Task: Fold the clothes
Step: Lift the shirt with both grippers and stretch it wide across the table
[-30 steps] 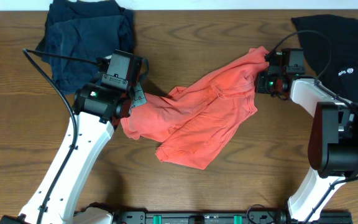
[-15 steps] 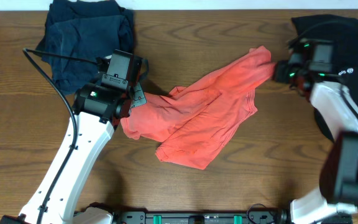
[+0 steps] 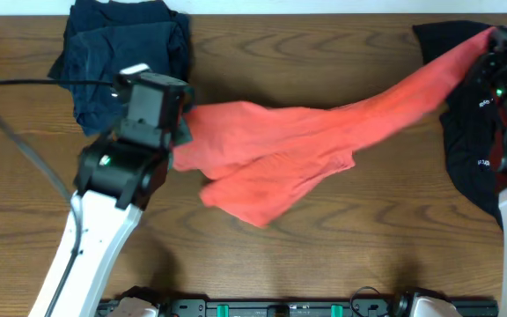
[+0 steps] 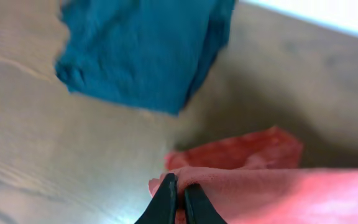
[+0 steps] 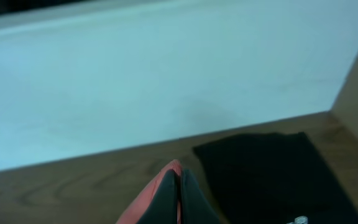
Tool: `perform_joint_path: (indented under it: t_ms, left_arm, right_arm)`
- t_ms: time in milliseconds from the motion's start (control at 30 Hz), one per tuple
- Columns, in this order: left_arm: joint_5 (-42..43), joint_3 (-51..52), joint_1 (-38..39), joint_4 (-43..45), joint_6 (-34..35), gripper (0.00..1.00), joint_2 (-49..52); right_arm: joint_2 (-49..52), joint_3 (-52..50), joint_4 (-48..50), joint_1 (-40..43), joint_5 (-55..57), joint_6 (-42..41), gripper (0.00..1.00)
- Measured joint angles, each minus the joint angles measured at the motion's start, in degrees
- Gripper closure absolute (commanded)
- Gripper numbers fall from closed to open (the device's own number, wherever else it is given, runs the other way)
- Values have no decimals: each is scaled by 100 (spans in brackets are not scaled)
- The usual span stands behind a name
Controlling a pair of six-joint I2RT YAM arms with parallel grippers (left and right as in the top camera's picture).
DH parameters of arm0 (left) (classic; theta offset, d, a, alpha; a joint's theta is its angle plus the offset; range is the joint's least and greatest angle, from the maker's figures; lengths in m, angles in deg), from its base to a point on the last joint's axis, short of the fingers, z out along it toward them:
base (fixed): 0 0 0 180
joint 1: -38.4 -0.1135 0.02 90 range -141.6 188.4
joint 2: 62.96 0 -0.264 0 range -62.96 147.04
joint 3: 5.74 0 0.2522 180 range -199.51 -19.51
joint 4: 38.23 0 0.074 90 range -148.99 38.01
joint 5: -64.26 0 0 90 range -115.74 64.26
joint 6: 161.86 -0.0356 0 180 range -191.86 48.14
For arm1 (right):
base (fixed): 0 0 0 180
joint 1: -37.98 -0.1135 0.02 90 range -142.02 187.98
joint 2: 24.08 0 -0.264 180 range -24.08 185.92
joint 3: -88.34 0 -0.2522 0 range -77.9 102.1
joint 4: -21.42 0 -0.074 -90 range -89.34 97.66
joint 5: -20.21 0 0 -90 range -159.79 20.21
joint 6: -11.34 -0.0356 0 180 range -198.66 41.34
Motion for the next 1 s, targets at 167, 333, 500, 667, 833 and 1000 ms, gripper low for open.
perform_joint_path:
  t_ms: [167, 333, 500, 667, 833, 1000]
  left_arm:
    - [-275, -24, 0, 546, -254, 94, -485]
    - [-391, -37, 0, 1134, -715, 94, -890]
    - [-393, -37, 0, 1379, -898, 94, -1414]
    - [-393, -50, 0, 1504, -925, 94, -1963]
    - [-393, -337, 0, 1504, -966, 94, -2308]
    - [-393, -909, 0, 1508, -1005, 94, -2413]
  right_arm:
    - [-61, 63, -81, 229, 28, 2, 99]
    - [-61, 496, -363, 551, -133, 2, 99]
    - [-63, 1300, -756, 929, -527, 0, 99]
    - [-66, 2052, -1462, 1292, -811, 7, 99]
    - [-66, 2747, -2107, 1687, -1080, 26, 99]
    - [-76, 3425, -2577, 2138, -1379, 28, 99]
